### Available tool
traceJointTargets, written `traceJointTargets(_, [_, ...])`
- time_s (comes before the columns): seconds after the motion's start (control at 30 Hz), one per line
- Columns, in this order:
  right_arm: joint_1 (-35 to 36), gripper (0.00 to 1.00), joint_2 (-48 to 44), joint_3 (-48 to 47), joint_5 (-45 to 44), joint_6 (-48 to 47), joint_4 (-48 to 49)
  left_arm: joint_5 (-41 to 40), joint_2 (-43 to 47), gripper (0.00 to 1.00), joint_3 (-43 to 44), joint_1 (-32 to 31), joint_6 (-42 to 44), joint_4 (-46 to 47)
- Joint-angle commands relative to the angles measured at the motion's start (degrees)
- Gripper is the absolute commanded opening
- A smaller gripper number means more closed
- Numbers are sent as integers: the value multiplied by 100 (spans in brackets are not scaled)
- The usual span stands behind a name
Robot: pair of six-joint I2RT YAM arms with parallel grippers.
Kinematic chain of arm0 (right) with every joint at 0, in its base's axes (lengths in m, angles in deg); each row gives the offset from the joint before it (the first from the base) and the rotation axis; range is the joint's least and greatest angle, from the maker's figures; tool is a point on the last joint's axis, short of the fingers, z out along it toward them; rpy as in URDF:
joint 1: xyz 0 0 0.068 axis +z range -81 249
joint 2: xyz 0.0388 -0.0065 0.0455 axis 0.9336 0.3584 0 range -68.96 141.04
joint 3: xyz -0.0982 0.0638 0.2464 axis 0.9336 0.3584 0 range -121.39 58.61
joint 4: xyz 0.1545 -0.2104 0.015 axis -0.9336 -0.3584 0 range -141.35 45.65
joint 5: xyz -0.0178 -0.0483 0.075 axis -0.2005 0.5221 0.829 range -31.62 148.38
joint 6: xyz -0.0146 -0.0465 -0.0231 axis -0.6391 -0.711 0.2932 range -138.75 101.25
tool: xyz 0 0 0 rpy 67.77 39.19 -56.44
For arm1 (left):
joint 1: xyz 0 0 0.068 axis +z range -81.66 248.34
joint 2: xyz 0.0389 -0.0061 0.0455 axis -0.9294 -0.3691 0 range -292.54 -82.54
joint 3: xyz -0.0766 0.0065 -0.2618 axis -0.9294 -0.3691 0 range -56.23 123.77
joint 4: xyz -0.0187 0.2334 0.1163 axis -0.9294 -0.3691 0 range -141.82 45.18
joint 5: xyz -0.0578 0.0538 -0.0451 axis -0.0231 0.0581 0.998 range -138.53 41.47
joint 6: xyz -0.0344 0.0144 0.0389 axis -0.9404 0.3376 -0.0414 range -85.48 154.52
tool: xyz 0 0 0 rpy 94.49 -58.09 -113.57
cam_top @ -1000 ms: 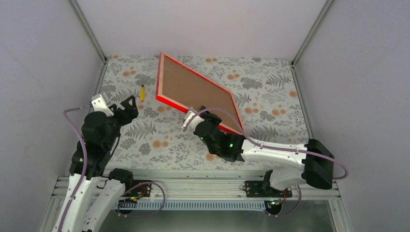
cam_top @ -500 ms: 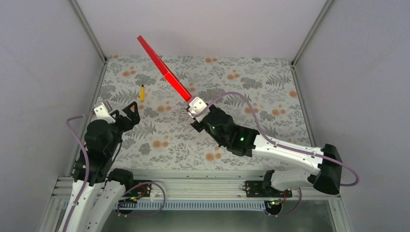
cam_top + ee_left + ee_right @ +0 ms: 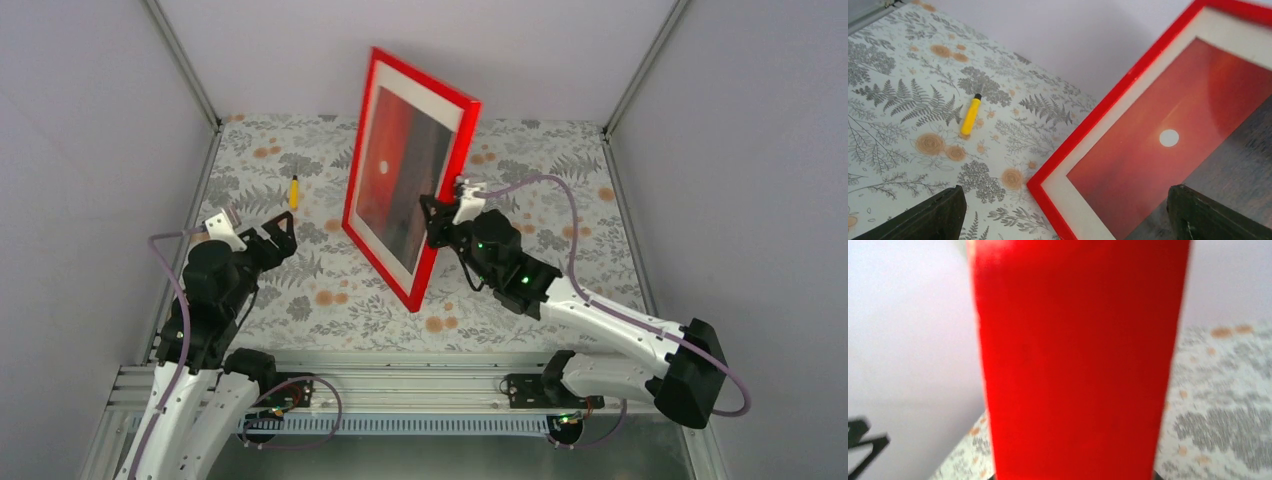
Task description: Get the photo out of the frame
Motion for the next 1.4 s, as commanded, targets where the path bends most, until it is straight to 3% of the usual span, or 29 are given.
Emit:
traceJointTargets(0.0, [-430,4,-404,781,-406,2450,913,196,-60,100,56,3,-80,-178])
traceJointTargets(0.33, [-856,4,-282,2226,-1010,4984,1263,525,-110,100,-249,7,-240,-355])
traceJointTargets(0.67, [-1116,4,459,3121,-770,6972,1810,898,-294,100,-613,8,-412,-246])
traceJointTargets(0.83, [-1128,4,723,3209,-678,7319,1698,1097,-380,100,-813,2,-488,-127])
traceJointTargets(1.03, [-1128,4,823,3129,-282,7845,829,1487,-585,100,-1220,0,-699,285])
traceJointTargets(1.27, [-839,4,839,3085,123,7850,271,1616,-893,100,-1445,6,-720,537])
traceJointTargets(1.37, [-707,9,823,3059,212,7955,42,1616,-885,100,-1485,5,-728,549])
